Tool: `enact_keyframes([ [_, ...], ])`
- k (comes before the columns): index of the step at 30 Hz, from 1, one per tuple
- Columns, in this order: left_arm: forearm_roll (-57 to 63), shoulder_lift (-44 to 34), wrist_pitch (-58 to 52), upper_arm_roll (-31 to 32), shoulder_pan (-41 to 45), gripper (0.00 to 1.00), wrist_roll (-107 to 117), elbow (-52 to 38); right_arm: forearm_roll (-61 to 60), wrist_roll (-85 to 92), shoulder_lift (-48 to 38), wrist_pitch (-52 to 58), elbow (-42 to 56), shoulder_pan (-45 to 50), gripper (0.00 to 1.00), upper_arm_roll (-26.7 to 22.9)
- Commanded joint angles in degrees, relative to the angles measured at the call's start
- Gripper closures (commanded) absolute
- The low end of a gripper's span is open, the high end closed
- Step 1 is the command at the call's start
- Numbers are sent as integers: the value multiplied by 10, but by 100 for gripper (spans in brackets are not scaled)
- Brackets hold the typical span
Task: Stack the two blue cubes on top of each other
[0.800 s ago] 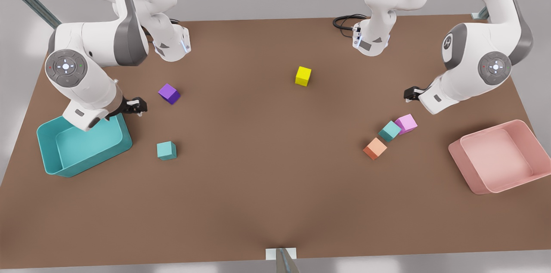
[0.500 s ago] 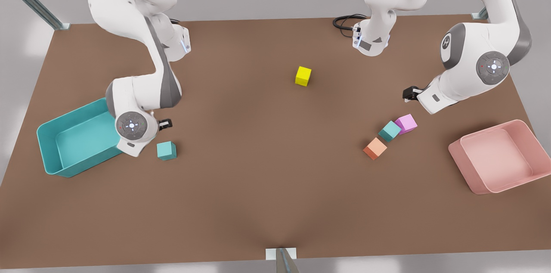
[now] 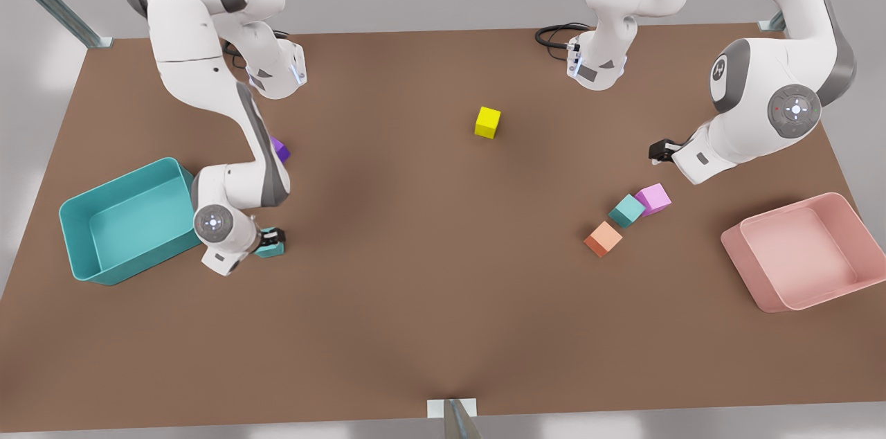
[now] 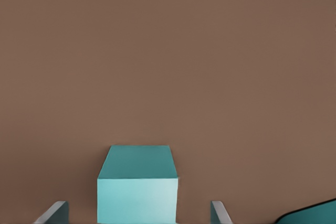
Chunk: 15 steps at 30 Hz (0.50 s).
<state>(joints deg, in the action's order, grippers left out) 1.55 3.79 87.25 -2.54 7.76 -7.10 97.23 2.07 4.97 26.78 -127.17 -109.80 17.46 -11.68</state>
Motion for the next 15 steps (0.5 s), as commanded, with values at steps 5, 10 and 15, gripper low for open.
enact_keyframes([
  [5,0,3,-2,0,-1,0,-2,0,-6,103,9,-29,-5,-3,0,0],
  [10,0,3,-2,0,-1,0,-2,0,-6,162,17,-20,-5,-5,0,1],
  [15,0,3,-2,0,-2,0,-2,0,-24,160,37,-21,-5,-5,0,1],
])
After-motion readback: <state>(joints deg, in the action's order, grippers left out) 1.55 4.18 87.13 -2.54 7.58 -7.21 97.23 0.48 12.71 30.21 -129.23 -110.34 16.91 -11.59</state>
